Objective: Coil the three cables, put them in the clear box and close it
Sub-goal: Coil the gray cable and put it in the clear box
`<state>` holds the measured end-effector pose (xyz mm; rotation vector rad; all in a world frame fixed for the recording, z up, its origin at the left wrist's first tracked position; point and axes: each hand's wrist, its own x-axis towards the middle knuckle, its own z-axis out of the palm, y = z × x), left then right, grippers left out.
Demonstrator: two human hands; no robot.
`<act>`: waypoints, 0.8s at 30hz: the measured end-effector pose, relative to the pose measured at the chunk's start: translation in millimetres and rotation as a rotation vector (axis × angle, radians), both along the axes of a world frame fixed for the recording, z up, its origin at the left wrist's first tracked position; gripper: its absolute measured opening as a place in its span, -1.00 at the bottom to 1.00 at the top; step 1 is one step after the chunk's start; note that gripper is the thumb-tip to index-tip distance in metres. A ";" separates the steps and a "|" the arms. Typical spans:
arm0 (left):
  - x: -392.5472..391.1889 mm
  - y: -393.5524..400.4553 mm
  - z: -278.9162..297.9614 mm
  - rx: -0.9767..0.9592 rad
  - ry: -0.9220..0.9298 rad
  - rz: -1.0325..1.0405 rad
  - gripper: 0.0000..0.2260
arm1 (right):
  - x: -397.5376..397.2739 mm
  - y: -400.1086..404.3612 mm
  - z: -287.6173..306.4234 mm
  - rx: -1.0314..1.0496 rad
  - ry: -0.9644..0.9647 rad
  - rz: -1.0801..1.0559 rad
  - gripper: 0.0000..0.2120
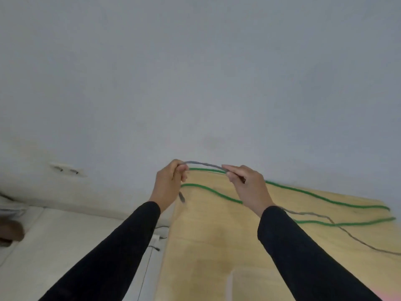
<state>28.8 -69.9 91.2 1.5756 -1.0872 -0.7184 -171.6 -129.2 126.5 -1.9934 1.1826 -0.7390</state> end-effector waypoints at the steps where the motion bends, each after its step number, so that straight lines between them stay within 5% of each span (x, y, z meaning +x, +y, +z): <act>1: -4.3 -5.1 12.8 -0.036 0.041 0.017 -0.75 | -7.9 -2.4 11.3 -0.013 -0.050 -0.029 -0.77; 4: -32.3 -15.5 49.7 -0.099 0.254 -0.072 -0.74 | -32.6 -8.9 43.4 -0.072 -0.129 -0.081 -0.76; 10: -127.1 -18.2 120.2 -0.259 0.961 -0.363 -0.69 | -94.2 -32.8 89.4 -0.205 -0.159 -0.117 -0.75; 14: -183.3 -32.8 166.3 -0.495 1.167 -0.355 -0.69 | -141.3 -31.0 91.1 -0.219 -0.112 0.004 -0.74; 19: -218.3 -58.9 198.3 -0.652 1.085 -0.154 -0.69 | -193.5 -12.8 80.6 -0.368 0.167 0.243 -0.70; 24: -261.9 -48.3 192.2 -0.514 0.515 -0.149 -0.72 | -223.9 -0.4 138.5 -0.497 0.214 0.355 -0.77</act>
